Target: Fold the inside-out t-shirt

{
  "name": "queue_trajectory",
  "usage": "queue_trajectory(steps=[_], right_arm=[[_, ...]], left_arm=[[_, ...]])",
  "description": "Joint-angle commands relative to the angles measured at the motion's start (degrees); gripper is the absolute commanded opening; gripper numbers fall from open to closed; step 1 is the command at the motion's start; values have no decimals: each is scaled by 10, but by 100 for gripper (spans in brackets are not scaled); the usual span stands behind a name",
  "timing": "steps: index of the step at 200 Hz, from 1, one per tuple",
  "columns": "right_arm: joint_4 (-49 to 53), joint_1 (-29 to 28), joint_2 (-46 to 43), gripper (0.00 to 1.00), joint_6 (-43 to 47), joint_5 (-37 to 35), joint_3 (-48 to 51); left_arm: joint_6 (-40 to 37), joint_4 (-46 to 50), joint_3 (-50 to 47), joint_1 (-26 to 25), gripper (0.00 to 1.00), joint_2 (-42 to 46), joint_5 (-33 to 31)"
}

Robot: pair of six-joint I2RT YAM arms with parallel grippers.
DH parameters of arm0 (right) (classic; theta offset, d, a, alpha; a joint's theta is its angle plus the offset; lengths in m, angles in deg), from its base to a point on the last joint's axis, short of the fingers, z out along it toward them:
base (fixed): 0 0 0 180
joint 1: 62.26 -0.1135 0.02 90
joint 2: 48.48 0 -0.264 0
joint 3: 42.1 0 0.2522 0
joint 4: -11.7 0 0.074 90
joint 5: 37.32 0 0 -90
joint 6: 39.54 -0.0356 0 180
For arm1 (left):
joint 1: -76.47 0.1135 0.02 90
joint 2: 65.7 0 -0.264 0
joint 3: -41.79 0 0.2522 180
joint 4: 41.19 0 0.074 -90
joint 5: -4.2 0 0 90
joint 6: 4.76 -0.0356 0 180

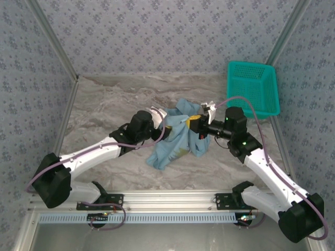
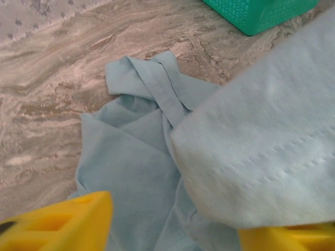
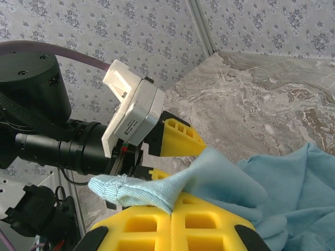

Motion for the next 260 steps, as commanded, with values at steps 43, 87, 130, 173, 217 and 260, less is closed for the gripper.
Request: queue_trajectory(steps=[43,87,130,173,217,260], right_arm=[[15,9,-9,0,10,-23,-1],[112,12,-28,0,46,-164,-21],[159,14,-35,0,47,-217,-26],[216,14,-11,0,28,-256,-35],[282,15,68,0,26,-270,-45],[287,14,149,11,11,-249,-42]], left_arm=[[1,-40,30,15,5,7,117],[60,118,72,40,0,69,140],[110,260,125,67,0,100,148],[120,351,169,69,0,56,138],[124,334,157,69,0,11,176],[129,314,149,69,0,-16,206]])
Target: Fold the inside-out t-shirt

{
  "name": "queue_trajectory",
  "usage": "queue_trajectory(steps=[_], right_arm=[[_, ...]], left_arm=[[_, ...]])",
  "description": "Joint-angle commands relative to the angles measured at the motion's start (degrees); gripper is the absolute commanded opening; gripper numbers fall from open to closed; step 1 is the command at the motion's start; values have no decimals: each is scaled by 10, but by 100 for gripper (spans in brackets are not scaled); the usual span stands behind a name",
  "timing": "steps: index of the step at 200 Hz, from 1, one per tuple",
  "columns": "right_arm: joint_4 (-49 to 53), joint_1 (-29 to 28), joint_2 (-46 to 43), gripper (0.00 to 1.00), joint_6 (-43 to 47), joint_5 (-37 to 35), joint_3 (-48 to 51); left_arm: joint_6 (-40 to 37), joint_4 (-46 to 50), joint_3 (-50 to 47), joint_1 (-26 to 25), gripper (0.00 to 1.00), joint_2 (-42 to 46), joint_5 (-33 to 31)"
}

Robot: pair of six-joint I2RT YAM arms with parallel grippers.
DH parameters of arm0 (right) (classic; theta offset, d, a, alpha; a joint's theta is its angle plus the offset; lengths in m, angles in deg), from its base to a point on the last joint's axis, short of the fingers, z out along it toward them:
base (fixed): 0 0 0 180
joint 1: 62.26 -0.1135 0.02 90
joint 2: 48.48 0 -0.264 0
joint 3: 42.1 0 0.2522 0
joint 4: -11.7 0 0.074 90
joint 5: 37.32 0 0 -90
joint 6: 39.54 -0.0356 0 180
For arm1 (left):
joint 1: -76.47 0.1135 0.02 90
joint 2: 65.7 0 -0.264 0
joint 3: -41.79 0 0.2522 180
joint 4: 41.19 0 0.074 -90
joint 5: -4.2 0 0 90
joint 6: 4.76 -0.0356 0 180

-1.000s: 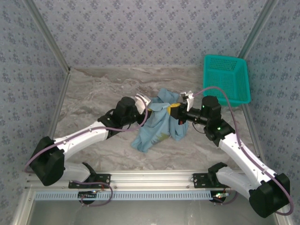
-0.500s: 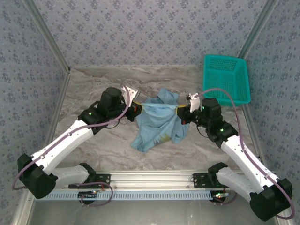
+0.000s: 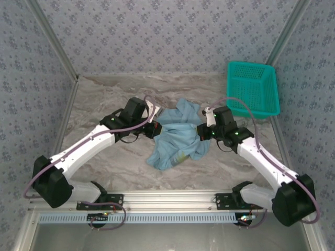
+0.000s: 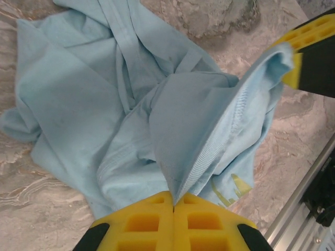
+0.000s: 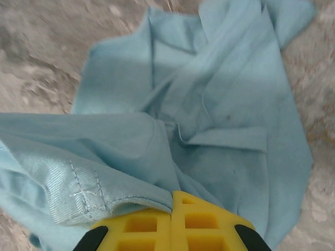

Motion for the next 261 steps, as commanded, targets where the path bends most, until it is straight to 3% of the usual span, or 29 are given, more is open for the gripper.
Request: queue_trajectory(steps=[1,79,132,176,199,218,261], right_arm=[[36,5,31,11,-17,-8,-5],[5,0,-2,37,16,50,12],[-15,-48,-67,45,47,-25,26],[-3,-104,26,57,88,-94,-41],[2,-128,67,57,101,-152,-64],[-2,-135,92,51,104,-193,-78],[-2,-138,114,21,104,-244,-96]], left_arm=[[7,-2,-7,6,0,-8,18],[4,-30,-43,6,0,-25,19],[5,-32,-41,6,0,-24,24],[5,-31,-39,6,0,-19,28],[4,-31,-39,6,0,-17,28],[3,-32,-41,6,0,-15,29],[-2,-30,-43,6,0,-10,25]])
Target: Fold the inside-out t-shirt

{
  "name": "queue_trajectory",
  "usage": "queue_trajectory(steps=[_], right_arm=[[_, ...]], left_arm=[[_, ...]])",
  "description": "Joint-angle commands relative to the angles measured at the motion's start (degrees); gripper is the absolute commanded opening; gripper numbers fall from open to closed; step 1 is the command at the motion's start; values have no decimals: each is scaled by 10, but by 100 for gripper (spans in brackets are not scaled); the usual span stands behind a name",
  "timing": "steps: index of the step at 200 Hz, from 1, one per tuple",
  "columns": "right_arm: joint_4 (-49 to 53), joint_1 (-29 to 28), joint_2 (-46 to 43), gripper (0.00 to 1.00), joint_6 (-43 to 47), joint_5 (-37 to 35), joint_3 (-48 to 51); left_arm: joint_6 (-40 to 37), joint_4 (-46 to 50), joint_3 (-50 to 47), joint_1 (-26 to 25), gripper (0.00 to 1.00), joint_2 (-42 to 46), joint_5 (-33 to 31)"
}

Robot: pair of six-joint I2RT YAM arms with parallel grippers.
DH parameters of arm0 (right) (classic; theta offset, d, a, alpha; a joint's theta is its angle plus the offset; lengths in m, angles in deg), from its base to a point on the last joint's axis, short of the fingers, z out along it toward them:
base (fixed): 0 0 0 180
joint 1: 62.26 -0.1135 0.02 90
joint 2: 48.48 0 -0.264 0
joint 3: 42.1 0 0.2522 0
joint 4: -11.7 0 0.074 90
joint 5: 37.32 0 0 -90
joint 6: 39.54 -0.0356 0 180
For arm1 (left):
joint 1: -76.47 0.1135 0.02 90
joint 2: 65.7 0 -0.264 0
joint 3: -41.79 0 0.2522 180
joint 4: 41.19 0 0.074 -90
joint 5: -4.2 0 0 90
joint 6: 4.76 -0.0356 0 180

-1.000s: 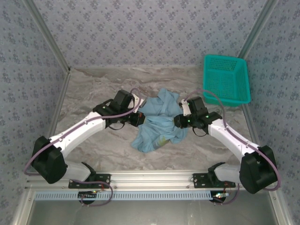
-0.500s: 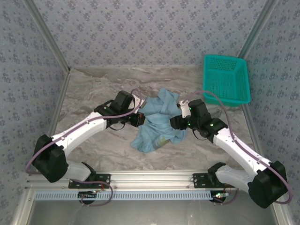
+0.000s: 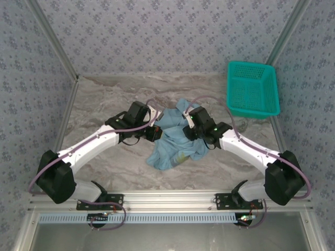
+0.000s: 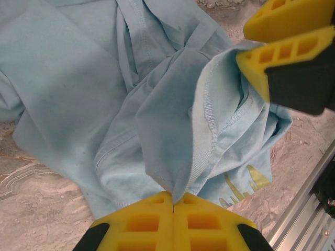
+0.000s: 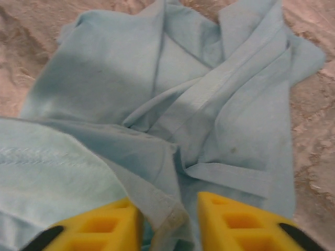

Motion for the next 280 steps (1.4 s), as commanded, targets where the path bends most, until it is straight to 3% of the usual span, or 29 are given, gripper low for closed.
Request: queue_trajectory(steps=[1,21,37,76,98,116,132,159,216,280], right_arm=[[9,-4,3,21,2,-57,-23],[34,-1,-14,6,0,-82,-27],[58,6,-46,0,-9,-95,-31],[104,56,-120,0,-45,-21,-31],[117,77,-138,0,-59,19,-27],[136,80,-145,0,-53,17,-36],[162,81,-148,0,-43,5,-50],[178,80,-149,0,-43,-11,-62],[176,89,-176,0,-32,-66,-92],[152,115,-167,0,-34,-55,-92]], left_arm=[[-2,-4,-4,2,0,15,10],[-2,-7,-7,2,0,17,4],[-2,-17,-11,2,0,16,8],[-4,-45,-19,-2,0,6,4],[1,-42,-11,-8,0,-10,-48],[6,-36,1,-18,0,-17,-105],[8,-39,12,-25,0,-24,-120],[13,-65,21,-33,0,-29,-101],[26,-192,25,-60,0,-3,53],[17,-176,46,-73,0,-51,6]])
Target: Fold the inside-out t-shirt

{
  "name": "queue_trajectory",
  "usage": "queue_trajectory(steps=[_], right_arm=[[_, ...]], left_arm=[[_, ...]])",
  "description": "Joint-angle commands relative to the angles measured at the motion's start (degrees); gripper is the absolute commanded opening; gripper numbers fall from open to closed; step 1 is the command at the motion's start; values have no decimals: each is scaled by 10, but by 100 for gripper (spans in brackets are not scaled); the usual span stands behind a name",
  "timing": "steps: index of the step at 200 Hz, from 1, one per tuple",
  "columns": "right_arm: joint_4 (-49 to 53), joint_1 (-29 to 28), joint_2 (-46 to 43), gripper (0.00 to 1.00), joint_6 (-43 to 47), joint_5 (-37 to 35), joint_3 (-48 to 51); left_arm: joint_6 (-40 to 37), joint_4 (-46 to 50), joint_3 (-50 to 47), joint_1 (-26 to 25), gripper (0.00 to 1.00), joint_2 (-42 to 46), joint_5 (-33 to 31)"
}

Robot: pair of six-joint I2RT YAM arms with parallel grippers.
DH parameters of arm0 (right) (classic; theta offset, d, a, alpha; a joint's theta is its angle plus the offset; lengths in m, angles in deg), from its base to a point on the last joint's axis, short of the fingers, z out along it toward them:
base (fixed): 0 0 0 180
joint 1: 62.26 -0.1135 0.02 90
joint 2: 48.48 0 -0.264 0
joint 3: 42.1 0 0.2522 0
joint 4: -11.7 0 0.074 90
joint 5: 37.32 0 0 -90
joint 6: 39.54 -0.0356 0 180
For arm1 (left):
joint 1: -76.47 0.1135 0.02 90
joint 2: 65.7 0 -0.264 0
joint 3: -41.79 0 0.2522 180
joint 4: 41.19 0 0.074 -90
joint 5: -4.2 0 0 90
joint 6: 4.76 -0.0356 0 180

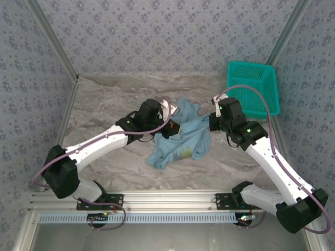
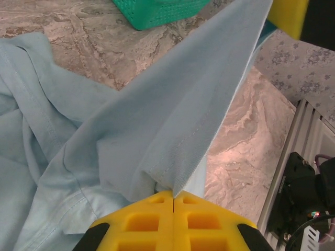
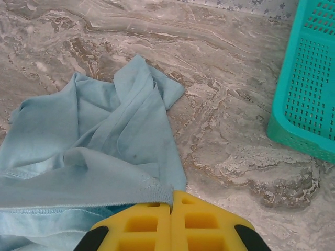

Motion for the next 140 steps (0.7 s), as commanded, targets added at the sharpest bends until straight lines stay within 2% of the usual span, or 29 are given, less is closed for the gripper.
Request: queue_trajectory(steps=[1,46,70,98,140], right_arm=[[-14,8,5,0,3,-2,-9],[-58,10,60,0,1,46,-8],[-57,10,105,0,-3,82,-3],[-40,22,148,0,-1,57,3],[-25,63,224,0,-4,48,0]], left_arm=[[-3,-7,9,2,0,-6,-18],[-21,22,-13,20,0,41,-56],[-33,18,-31,24,0,41,-43],[-37,8,-23,17,0,-13,14],[-52,18,61,9,0,-146,28]])
